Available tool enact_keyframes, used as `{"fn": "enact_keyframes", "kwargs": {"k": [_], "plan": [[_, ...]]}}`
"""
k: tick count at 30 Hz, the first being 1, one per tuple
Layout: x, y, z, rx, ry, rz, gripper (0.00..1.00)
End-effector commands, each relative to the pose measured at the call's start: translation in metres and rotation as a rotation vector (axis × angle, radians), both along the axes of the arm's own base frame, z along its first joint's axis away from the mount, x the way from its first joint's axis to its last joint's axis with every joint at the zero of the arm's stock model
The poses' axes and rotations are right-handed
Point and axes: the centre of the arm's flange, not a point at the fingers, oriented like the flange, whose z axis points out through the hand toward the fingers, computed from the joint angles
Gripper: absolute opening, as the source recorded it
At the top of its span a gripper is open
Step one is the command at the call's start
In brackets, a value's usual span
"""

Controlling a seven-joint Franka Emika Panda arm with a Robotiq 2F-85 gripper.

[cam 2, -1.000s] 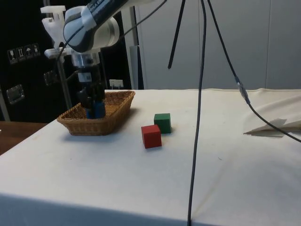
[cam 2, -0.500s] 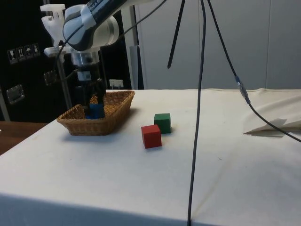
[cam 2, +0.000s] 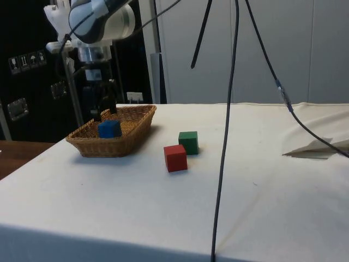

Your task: Pick up the blue cube and place it into the basket.

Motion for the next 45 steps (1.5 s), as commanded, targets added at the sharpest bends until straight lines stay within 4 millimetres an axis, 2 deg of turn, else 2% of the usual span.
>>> {"fn": "enact_keyframes", "kwargs": {"k": [1,4,5,10,16,21,22,26,29,30,36,37,39,45], "plan": [[-0.001,0.001,0.004,-0.004,0.003,-0.001,1.00],[-0.001,0.000,0.019,-0.003,-0.002,-0.001,1.00],[0.000,0.001,0.014,0.002,-0.005,0.002,1.00],[-0.002,0.000,0.041,-0.001,-0.005,0.001,1.00],[-0.005,-0.001,0.057,0.001,-0.003,0.004,1.00],[-0.013,-0.002,0.081,0.008,0.004,0.006,1.00],[-0.011,-0.002,0.077,0.012,0.008,0.006,1.00],[-0.021,-0.003,0.099,0.010,0.009,0.008,1.00],[-0.026,-0.004,0.110,0.011,0.011,0.010,1.00],[-0.023,-0.003,0.106,0.018,0.015,0.009,1.00],[-0.038,-0.004,0.135,0.011,0.016,0.015,1.00],[-0.034,-0.004,0.128,0.016,0.020,0.011,1.00],[-0.044,-0.004,0.145,0.011,0.017,0.016,1.00],[-0.058,-0.002,0.166,0.007,0.017,0.020,1.00]]}}
